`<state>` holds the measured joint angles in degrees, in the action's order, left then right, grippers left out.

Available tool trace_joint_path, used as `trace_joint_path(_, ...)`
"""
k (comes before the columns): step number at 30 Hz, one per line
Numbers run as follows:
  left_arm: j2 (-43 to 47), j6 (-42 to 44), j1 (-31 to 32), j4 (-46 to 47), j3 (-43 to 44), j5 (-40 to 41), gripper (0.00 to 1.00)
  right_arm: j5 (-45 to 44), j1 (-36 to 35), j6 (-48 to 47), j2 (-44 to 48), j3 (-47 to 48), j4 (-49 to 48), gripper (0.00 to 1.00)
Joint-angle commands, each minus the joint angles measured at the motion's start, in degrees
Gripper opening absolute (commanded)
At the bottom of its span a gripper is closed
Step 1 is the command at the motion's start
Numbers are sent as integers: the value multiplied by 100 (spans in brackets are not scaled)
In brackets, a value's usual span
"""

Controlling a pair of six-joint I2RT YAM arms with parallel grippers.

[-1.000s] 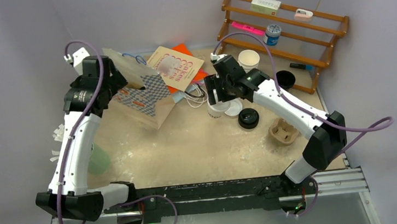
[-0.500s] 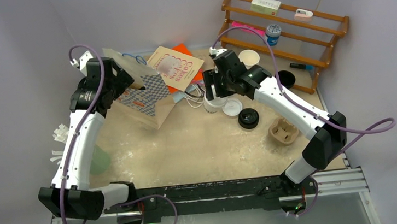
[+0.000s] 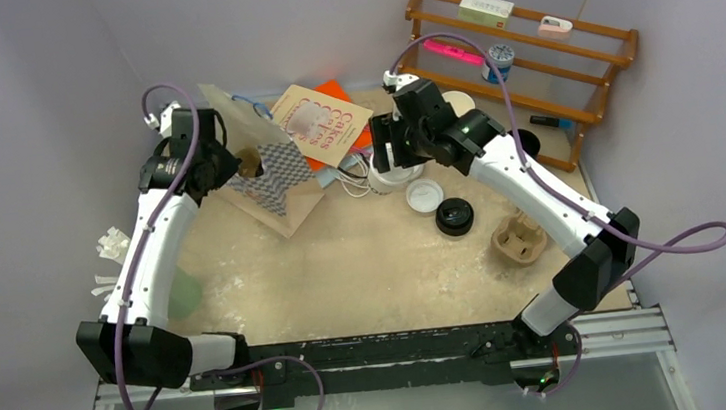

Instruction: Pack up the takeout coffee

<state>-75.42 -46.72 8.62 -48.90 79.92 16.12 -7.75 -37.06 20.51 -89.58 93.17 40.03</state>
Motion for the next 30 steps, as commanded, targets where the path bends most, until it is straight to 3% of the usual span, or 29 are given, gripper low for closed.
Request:
trace_joint_path(1,237,218,21,-473,112,-760,0,89,-19,-92,251,418,114,76)
trace_joint_path(8,921,119,475,-945,-156,-1548,0,104,-13,-189,166,1104,348,76)
trace_joint_path(15,1788,-698,1221,-937,-989,-1929,0,-110,-17,-319,72,1823,596,75)
trace_joint_path(16,1907,-766,1233,-872,-1127,-2010,9,-147,-13,-315,76,1888,613,76)
trace_joint_path(18,2053,-777,1231,-847,-1118,-2000,49,-228,-13,-307,66,2051,680,75)
trace_joint_path(20,2057,-557,1230,-1013,-772,-1800,76,-249,-15,-287,51,2177,730,75)
trace_joint_path(25,1737,635,1229,-1749,713,-1494,84,-253,-12,-269,15,2471,820,75)
trace_joint_path(30,1428,2120,1230,-1966,1992,-1314,79,-218,-17,-259,59,2539,840,75)
